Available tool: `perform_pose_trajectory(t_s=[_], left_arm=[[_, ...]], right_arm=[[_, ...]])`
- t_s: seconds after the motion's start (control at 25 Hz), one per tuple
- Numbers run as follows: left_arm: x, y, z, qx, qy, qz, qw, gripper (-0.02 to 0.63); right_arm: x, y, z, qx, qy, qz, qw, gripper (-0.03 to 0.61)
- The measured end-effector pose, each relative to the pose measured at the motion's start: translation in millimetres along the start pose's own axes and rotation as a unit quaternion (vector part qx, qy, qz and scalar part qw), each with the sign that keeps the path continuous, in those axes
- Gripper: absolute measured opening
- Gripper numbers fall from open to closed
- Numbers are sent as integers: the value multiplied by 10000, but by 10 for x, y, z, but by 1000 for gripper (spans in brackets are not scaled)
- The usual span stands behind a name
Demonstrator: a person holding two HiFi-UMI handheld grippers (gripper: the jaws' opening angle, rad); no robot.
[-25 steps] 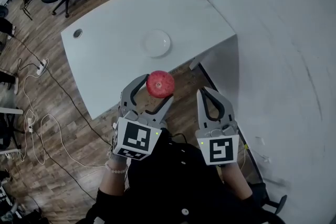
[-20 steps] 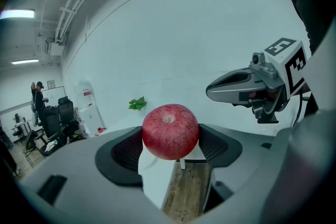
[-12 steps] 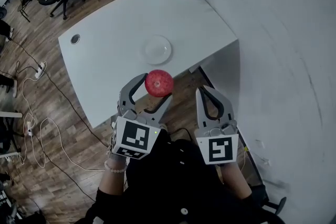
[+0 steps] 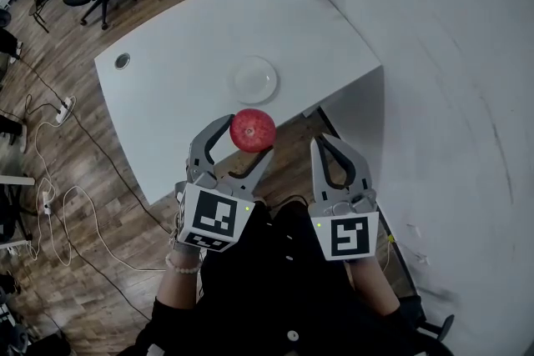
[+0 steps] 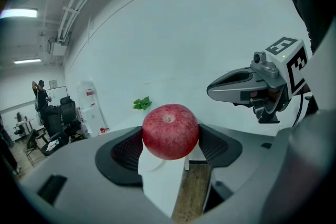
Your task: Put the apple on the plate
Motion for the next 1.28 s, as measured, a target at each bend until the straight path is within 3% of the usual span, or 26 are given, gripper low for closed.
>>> perform_pose_trajectory(t_s=[0.68,1.28], left_arm=[[-62,220,9,291,97,0,9995,344],[-18,126,-245,790,256,-90,9965,344]], right_arm=[[41,28,-103,190,125,23,9997,43],[100,-416,-22,650,285,240,9972,43]])
Point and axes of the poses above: the fingertips, and each gripper's own axes: y backward along the fingers, z to its right, x out of its top, the point moved 8 cm from there along y, backward along the fingers, and after that the axes turned 13 degrees about -x, right-handed, at the moved point
